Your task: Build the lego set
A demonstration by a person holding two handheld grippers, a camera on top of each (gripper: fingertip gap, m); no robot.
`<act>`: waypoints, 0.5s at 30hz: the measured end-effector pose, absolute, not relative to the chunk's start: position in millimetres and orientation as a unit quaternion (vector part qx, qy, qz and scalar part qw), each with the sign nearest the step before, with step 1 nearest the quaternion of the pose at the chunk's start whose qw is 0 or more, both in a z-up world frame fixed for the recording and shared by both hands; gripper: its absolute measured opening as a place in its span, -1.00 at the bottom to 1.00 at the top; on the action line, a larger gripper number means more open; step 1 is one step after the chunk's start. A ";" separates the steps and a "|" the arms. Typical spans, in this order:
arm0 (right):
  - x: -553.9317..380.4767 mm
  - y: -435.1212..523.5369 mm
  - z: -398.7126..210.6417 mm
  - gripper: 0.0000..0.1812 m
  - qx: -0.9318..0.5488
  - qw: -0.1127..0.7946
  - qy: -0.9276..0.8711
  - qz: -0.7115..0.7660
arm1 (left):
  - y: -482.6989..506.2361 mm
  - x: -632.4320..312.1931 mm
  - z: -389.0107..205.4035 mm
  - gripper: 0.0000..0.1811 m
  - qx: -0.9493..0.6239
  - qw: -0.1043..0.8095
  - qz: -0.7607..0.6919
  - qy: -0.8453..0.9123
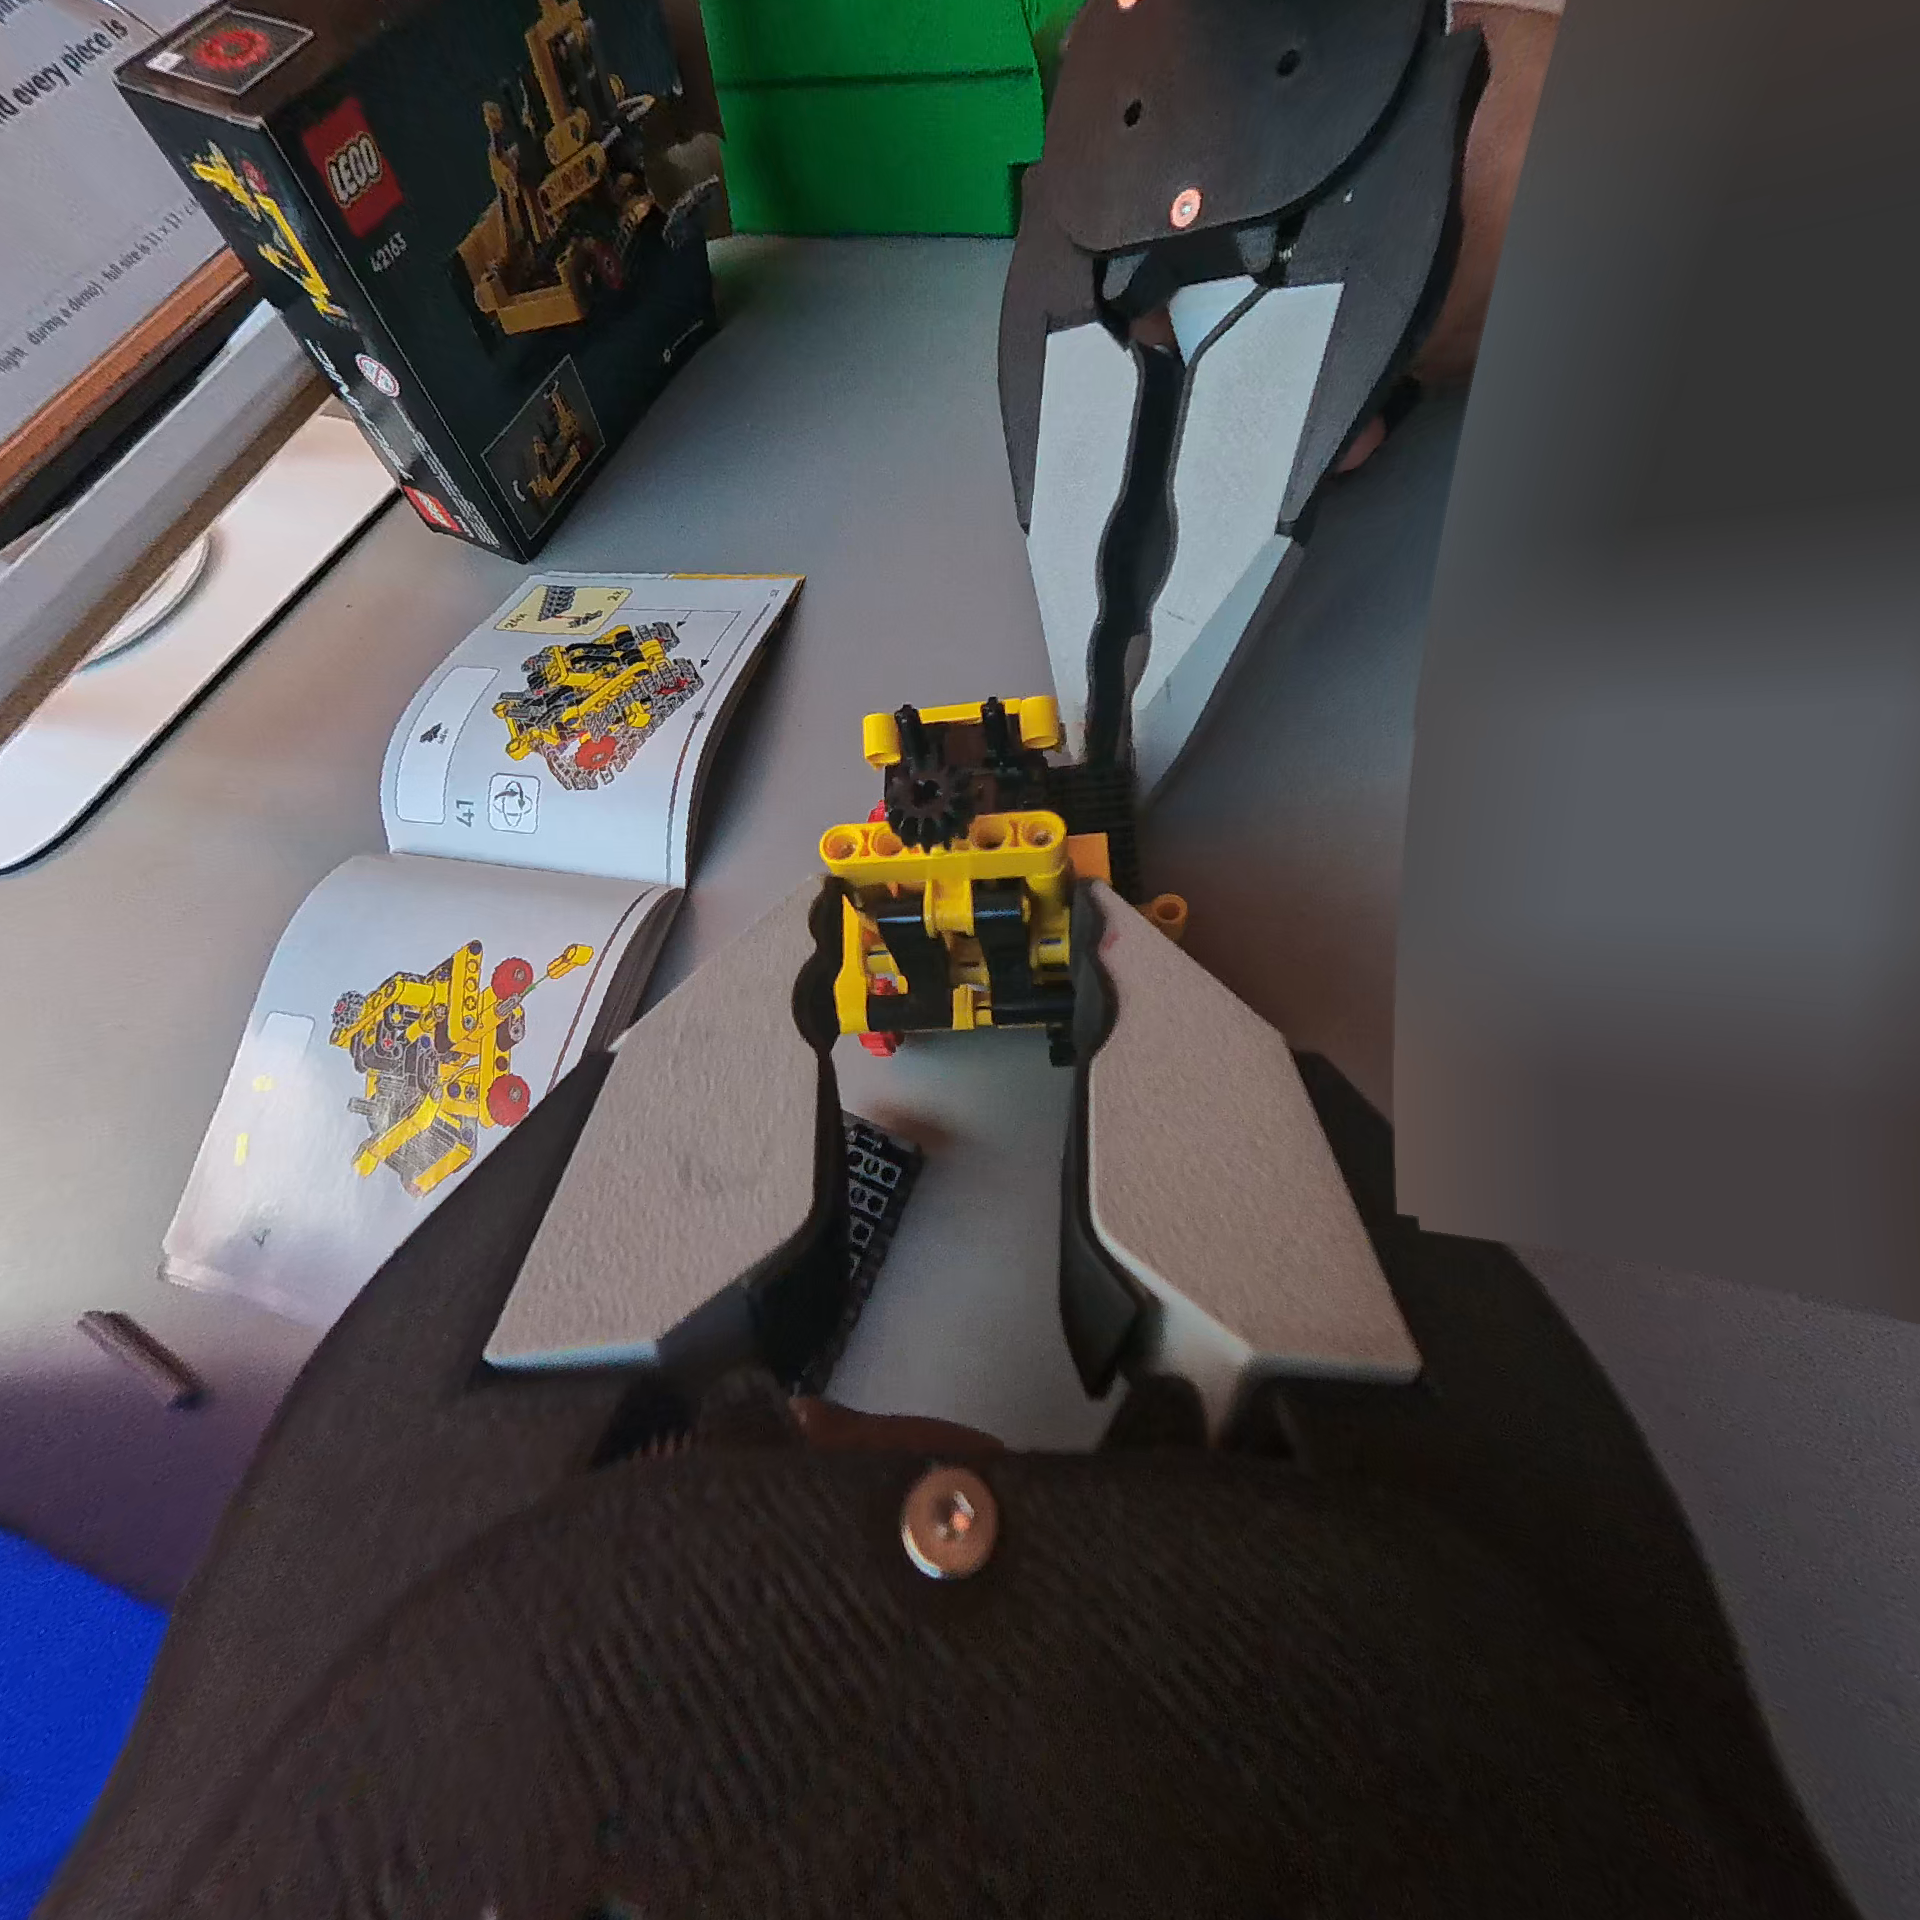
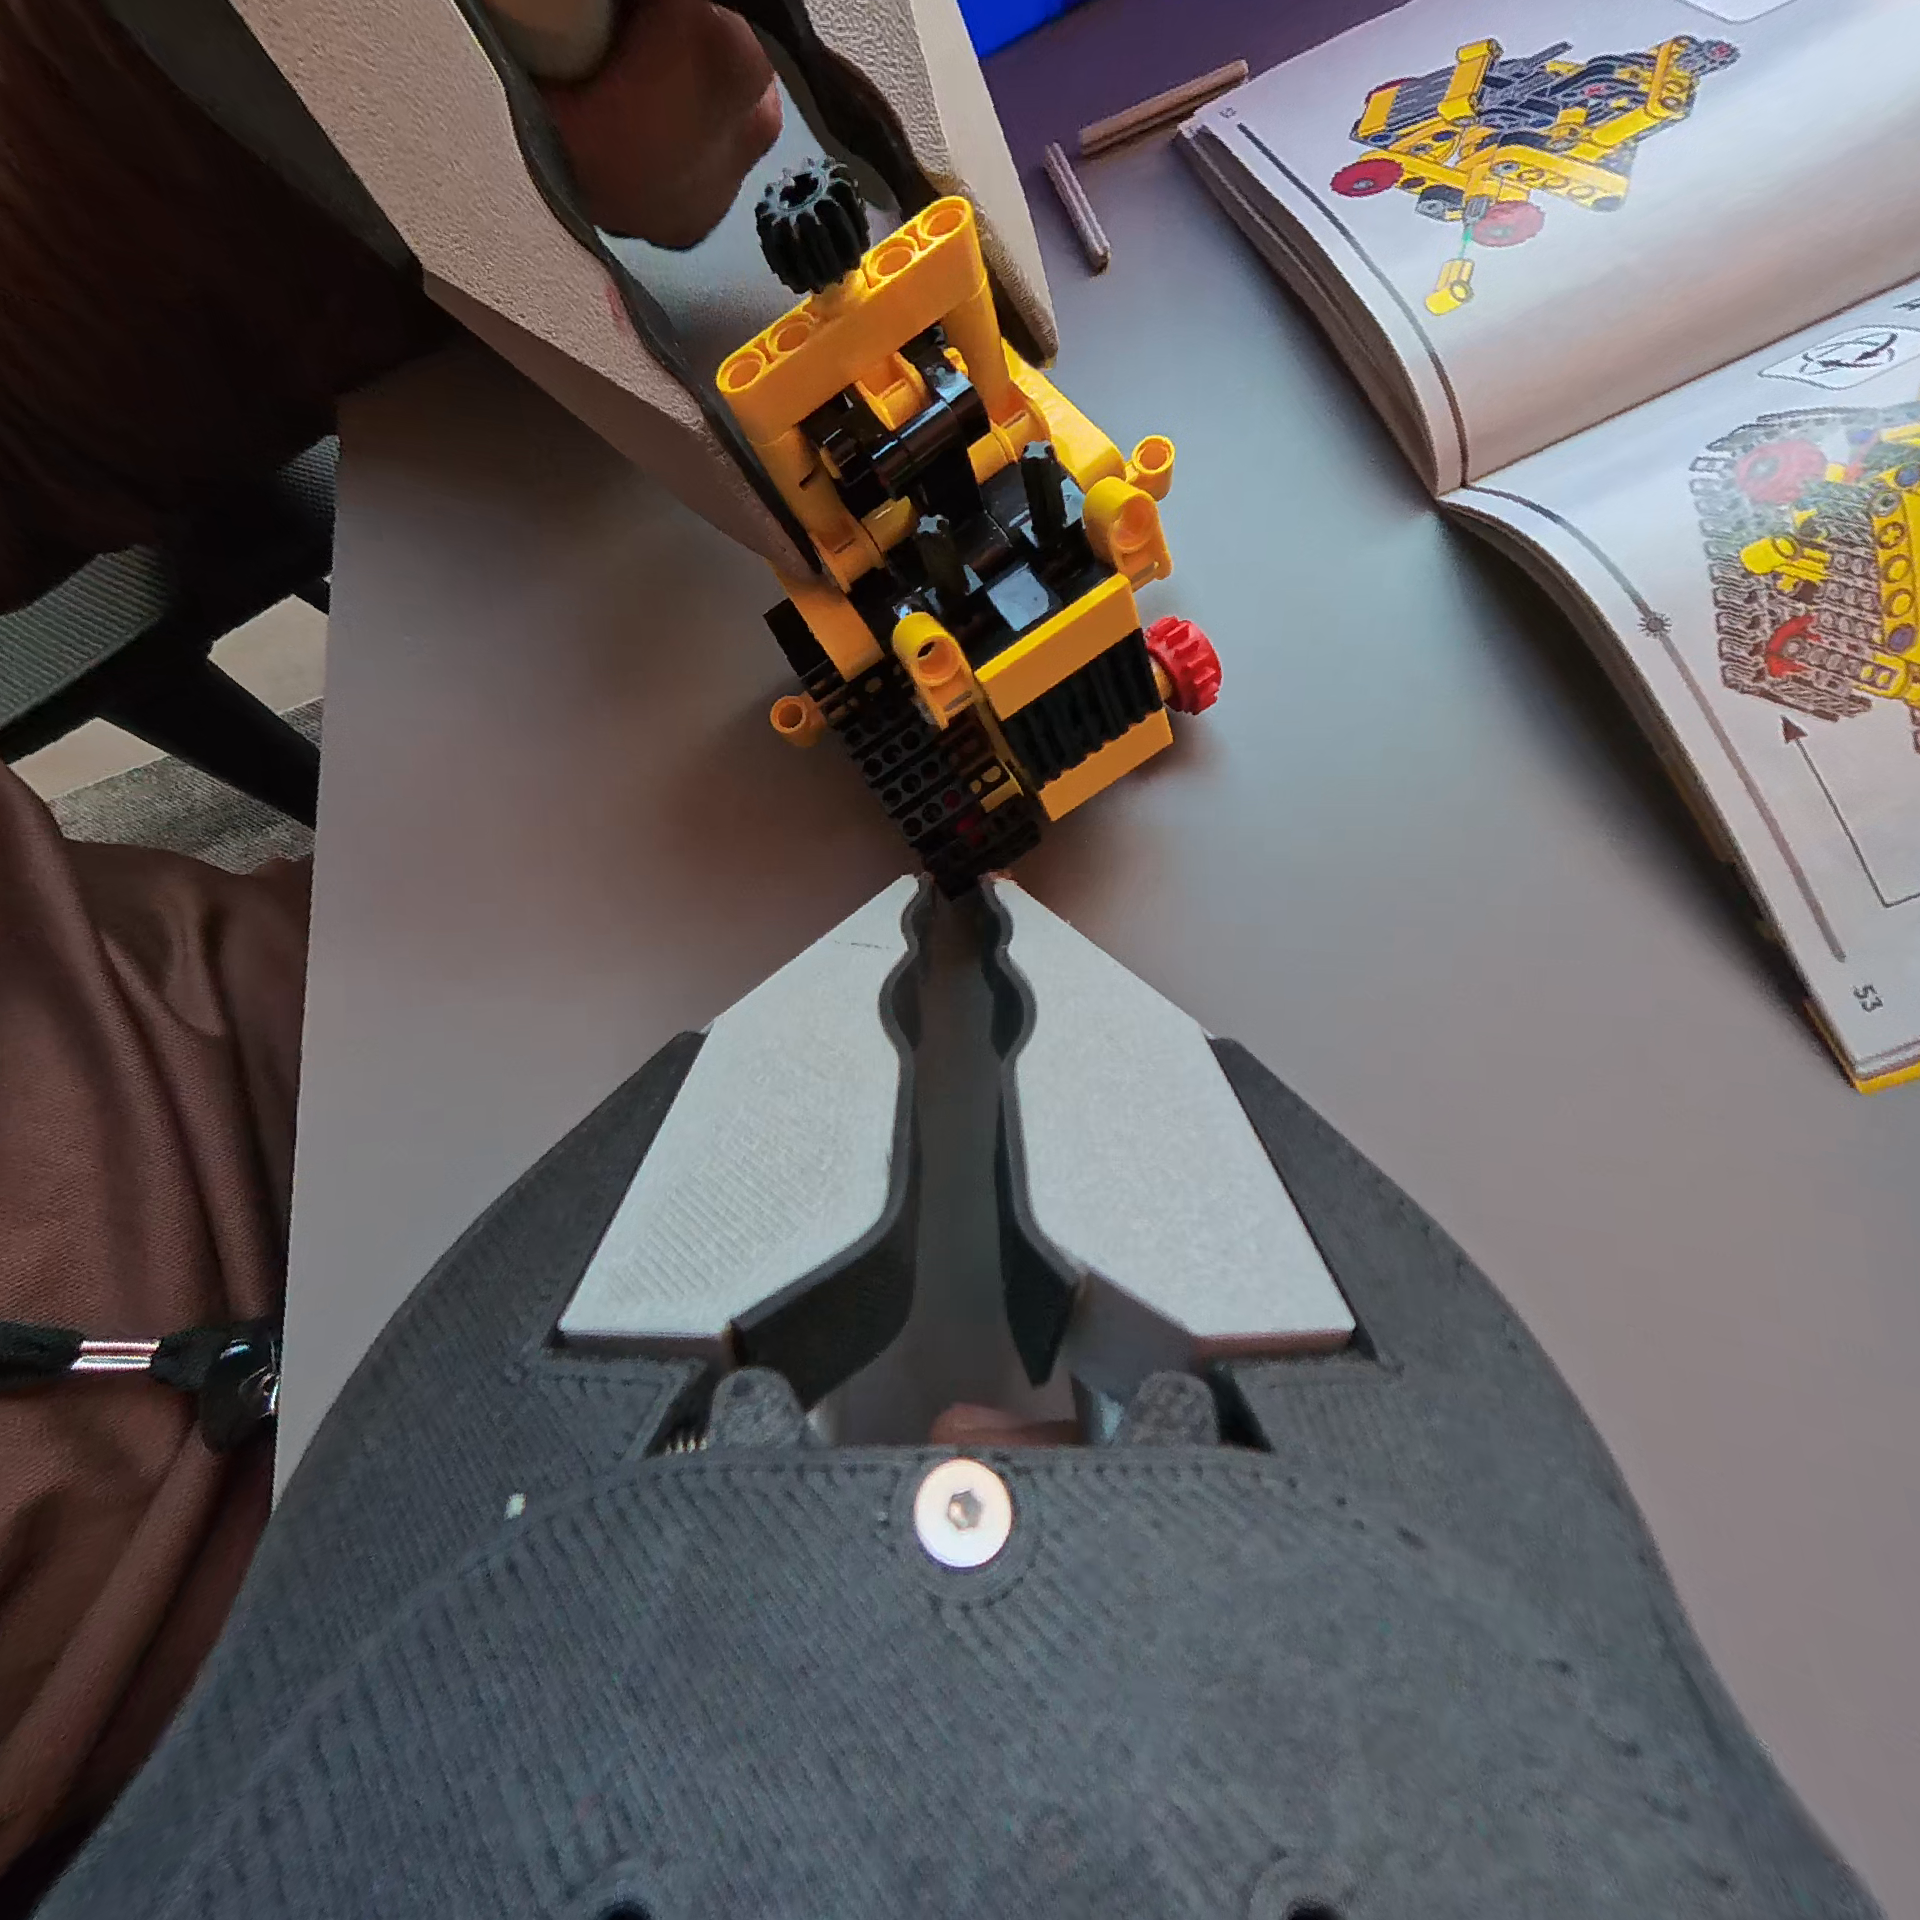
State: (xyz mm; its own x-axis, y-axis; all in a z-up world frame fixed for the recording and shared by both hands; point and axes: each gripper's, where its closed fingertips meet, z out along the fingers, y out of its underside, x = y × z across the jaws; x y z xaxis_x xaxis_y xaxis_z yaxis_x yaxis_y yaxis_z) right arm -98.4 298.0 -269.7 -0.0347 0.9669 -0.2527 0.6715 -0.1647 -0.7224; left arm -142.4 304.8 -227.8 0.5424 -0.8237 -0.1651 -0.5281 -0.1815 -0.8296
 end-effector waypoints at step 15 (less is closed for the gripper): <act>-98.2 297.6 -270.9 -0.97 -0.666 0.196 -0.617 0.371 | 304.5 -140.2 -239.0 -0.40 -0.779 0.414 -0.187 0.432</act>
